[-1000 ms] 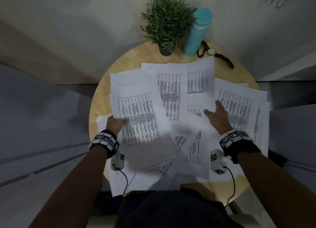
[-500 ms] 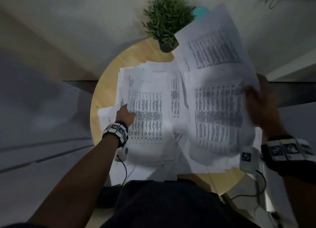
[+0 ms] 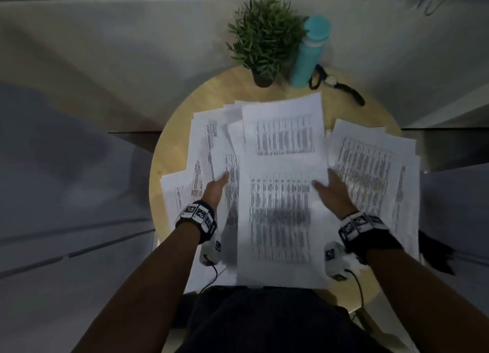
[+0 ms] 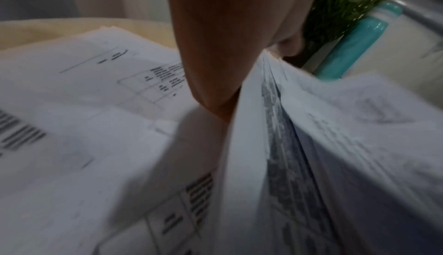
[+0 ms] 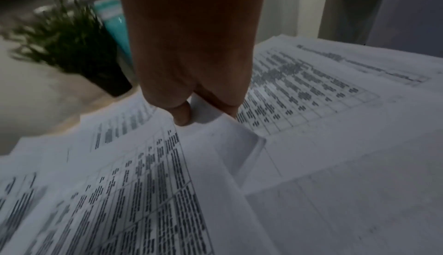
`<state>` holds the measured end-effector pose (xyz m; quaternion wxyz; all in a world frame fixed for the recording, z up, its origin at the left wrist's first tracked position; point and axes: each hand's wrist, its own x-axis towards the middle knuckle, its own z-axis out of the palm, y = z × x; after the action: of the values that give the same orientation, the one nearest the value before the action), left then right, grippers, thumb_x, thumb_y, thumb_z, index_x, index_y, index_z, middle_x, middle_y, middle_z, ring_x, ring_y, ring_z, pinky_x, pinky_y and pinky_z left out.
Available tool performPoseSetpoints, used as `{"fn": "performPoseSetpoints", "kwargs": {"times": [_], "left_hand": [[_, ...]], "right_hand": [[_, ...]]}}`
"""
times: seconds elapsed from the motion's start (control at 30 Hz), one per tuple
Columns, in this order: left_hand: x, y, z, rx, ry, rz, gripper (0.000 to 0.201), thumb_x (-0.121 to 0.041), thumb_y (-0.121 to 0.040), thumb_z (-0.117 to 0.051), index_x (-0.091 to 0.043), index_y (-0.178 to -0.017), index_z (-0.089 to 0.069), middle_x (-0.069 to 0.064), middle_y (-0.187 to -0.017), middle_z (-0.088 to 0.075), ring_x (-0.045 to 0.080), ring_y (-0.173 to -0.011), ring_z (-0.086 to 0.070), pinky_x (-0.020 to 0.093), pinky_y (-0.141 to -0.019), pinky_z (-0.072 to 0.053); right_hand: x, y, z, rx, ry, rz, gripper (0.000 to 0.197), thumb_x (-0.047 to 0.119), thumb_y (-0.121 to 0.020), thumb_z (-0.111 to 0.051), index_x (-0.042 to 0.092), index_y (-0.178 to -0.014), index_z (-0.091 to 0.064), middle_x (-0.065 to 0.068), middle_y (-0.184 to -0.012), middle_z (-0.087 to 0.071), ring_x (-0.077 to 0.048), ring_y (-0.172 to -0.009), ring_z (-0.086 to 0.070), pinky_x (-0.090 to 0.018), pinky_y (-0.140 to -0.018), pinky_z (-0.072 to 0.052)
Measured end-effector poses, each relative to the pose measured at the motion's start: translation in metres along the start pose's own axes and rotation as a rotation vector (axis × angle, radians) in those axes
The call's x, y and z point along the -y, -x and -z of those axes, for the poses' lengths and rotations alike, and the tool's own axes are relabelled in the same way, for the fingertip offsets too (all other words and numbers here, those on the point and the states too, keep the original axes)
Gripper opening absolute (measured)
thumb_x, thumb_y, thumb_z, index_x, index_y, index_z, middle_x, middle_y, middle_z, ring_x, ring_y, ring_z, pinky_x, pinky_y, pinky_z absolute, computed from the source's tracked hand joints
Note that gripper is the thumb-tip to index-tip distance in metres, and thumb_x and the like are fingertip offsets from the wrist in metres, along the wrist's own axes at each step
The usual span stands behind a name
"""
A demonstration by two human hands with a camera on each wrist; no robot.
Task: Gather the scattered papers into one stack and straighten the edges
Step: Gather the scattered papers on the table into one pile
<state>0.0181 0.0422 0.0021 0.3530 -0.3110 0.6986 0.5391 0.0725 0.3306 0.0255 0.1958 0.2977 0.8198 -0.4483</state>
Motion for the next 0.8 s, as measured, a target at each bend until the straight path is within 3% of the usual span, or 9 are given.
{"fn": "performPoseSetpoints", "kwargs": {"times": [0.07,0.2,0.3,0.43,0.5,0.57,0.63,0.7,0.8], "left_hand": [[0.003,0.009,-0.004,0.042,0.045,0.019,0.080,-0.051,-0.086,-0.065,-0.010,-0.149,-0.036,0.007,-0.152,-0.039,0.027,-0.145,-0.029,0.046,-0.116,-0.019],[0.021,0.004,-0.014,0.028,0.034,0.015,0.077,-0.031,-0.067,-0.088,0.004,-0.129,-0.058,0.016,-0.136,-0.058,0.029,-0.135,-0.047,0.039,-0.113,-0.033],[0.021,0.007,-0.020,0.031,-0.030,0.026,0.107,-0.033,-0.068,-0.087,0.001,-0.149,-0.026,0.016,-0.154,-0.036,0.032,-0.143,-0.033,0.046,-0.117,-0.027],[0.016,0.007,-0.015,-0.047,-0.098,0.011,0.094,-0.042,-0.086,-0.070,0.002,-0.151,-0.017,0.019,-0.158,-0.025,0.035,-0.145,-0.029,0.046,-0.118,-0.027],[0.017,0.002,-0.010,-0.121,-0.163,-0.027,0.075,-0.046,-0.091,-0.061,0.004,-0.142,-0.038,0.022,-0.144,-0.046,0.032,-0.132,-0.047,0.041,-0.110,-0.039],[0.018,0.001,-0.008,-0.153,-0.208,-0.093,0.054,-0.048,-0.094,-0.054,0.002,-0.113,-0.058,0.020,-0.106,-0.064,0.025,-0.101,-0.064,0.034,-0.090,-0.049],[0.021,-0.001,-0.007,-0.139,-0.204,-0.102,0.071,-0.063,-0.086,-0.055,0.006,-0.104,-0.061,0.025,-0.098,-0.067,0.028,-0.086,-0.066,0.040,-0.091,-0.051],[0.022,0.001,-0.008,-0.089,-0.161,-0.086,0.084,-0.074,-0.068,-0.066,0.000,-0.107,-0.061,0.021,-0.107,-0.065,0.027,-0.094,-0.064,0.043,-0.099,-0.046],[0.023,-0.002,-0.012,-0.006,-0.202,-0.030,0.090,-0.038,-0.066,-0.088,0.006,-0.133,-0.046,0.021,-0.137,-0.054,0.033,-0.133,-0.046,0.044,-0.109,-0.037]], "right_hand": [[-0.010,-0.002,-0.020,0.096,0.042,-0.031,0.045,0.010,-0.095,-0.050,0.009,-0.138,-0.038,-0.020,-0.124,-0.061,-0.026,-0.085,-0.061,-0.030,-0.070,-0.047],[-0.013,0.005,-0.050,0.258,0.140,-0.030,0.058,0.017,-0.095,-0.045,0.012,-0.148,-0.021,-0.022,-0.125,-0.059,-0.035,-0.100,-0.064,-0.043,-0.085,-0.054],[-0.011,0.010,-0.064,0.351,0.179,-0.002,0.066,0.027,-0.097,-0.050,0.007,-0.148,-0.013,-0.025,-0.132,-0.053,-0.037,-0.112,-0.060,-0.038,-0.092,-0.048],[-0.017,0.004,-0.054,0.332,0.211,0.014,0.063,0.026,-0.093,-0.059,0.006,-0.142,-0.024,-0.021,-0.122,-0.059,-0.030,-0.100,-0.062,-0.033,-0.081,-0.048],[-0.022,0.001,-0.044,0.310,0.228,0.063,0.047,0.022,-0.094,-0.057,0.008,-0.133,-0.036,-0.015,-0.104,-0.065,-0.024,-0.083,-0.063,-0.027,-0.065,-0.047],[-0.028,-0.001,-0.036,0.384,0.259,0.121,0.030,0.021,-0.096,-0.054,0.009,-0.122,-0.047,-0.011,-0.098,-0.065,-0.017,-0.072,-0.061,-0.023,-0.058,-0.043],[-0.030,-0.001,-0.031,0.491,0.312,0.152,0.016,0.022,-0.098,-0.051,0.007,-0.104,-0.054,-0.005,-0.091,-0.063,-0.010,-0.066,-0.060,-0.022,-0.058,-0.044],[-0.031,0.000,-0.030,0.571,0.371,0.146,0.017,0.020,-0.099,-0.049,0.007,-0.090,-0.053,0.000,-0.079,-0.061,-0.006,-0.063,-0.062,-0.019,-0.056,-0.043],[-0.030,0.005,-0.026,0.589,0.400,0.107,0.030,0.020,-0.100,-0.044,-0.002,-0.087,-0.061,-0.003,-0.072,-0.066,-0.011,-0.059,-0.065,-0.017,-0.054,-0.043]]}}
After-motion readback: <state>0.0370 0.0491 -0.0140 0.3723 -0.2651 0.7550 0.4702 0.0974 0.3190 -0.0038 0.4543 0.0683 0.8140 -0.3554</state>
